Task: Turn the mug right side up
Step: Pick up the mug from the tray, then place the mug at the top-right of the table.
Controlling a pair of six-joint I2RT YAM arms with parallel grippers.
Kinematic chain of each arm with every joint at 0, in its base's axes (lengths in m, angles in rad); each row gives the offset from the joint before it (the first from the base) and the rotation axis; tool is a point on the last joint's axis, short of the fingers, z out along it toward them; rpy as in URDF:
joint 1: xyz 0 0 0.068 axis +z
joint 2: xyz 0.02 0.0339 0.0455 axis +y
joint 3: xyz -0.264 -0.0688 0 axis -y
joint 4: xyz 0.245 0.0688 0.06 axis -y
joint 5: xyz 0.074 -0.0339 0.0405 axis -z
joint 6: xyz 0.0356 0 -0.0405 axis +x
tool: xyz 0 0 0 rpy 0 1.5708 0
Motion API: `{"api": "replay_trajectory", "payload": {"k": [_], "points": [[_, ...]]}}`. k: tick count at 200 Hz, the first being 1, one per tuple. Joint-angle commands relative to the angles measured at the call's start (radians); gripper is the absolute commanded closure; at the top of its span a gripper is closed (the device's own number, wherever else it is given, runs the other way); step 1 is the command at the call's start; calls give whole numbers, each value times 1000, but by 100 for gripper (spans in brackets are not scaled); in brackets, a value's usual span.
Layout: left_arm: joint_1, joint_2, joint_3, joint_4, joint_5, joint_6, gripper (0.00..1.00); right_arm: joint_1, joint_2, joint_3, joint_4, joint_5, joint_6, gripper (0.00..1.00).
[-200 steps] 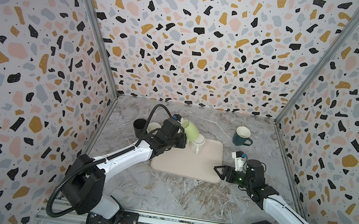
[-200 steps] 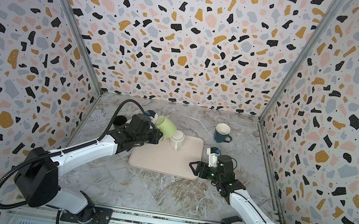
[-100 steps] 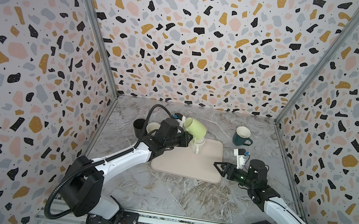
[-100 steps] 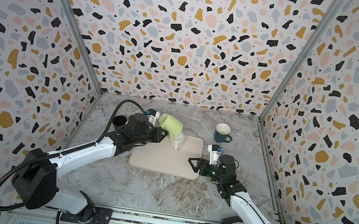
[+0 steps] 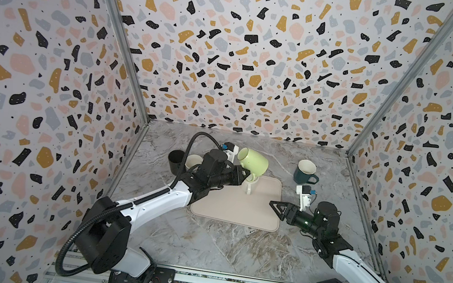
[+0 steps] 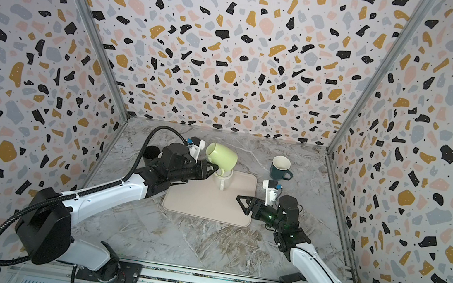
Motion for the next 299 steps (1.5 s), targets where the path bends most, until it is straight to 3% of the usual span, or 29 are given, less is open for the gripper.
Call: {"api": "replay_trajectory", "payload": {"k": [1,96,193,299], "points": [[-11,-24,31,187,57,-15,100,-2,-24,-4,75,5,22,24],[-69,-6,-9,386,123,-106,100,4,-30,30,273,-47,133,22],[-127,26,-23,526,163,-200,100,4,-19,77,357,-38,157,23],[-136,10,-37,558,142,-215,100,3,52,145,417,-11,168,36]]}}
